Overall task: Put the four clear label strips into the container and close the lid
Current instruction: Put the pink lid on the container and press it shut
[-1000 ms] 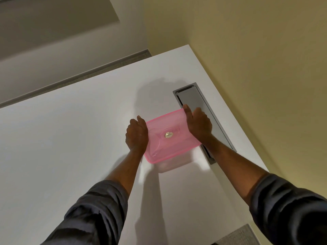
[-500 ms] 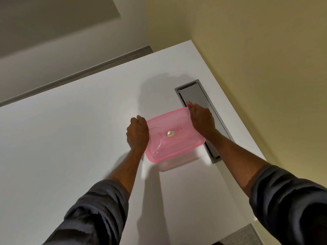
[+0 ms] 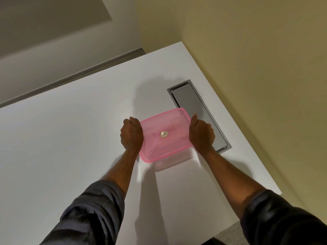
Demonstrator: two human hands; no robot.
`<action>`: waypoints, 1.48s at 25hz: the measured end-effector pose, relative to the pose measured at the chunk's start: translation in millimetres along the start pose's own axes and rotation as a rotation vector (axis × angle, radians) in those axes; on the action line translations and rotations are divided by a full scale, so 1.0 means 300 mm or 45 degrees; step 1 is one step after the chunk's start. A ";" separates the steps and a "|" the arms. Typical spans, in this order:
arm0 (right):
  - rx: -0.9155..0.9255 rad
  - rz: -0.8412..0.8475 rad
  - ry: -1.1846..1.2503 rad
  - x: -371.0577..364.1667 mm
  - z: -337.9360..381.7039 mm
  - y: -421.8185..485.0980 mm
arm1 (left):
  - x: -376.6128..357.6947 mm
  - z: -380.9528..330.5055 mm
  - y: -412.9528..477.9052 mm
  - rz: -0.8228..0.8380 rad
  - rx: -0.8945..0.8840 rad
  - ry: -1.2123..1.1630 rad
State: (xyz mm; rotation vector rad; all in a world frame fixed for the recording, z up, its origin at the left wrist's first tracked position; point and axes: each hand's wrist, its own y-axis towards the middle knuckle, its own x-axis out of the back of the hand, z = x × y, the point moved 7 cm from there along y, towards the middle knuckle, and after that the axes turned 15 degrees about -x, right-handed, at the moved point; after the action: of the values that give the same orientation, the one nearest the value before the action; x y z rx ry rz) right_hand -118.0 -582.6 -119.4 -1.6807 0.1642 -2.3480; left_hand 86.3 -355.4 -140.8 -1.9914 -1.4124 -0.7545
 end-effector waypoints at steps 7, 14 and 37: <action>0.070 0.044 -0.084 -0.025 -0.015 0.013 | -0.011 0.019 0.008 0.028 0.021 -0.022; -0.067 0.013 0.193 -0.031 -0.038 0.014 | -0.001 0.027 -0.001 -0.025 0.071 -0.033; 1.082 0.126 -0.272 -0.105 0.133 -0.020 | -0.049 -0.034 -0.225 0.125 -0.609 0.509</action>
State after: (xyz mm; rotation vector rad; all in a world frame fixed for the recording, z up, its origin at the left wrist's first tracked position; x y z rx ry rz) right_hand -71.6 -566.3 -133.8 -1.3974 -0.6734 -1.7406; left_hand 16.5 -353.8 -135.6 -2.0698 -0.9522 -1.4569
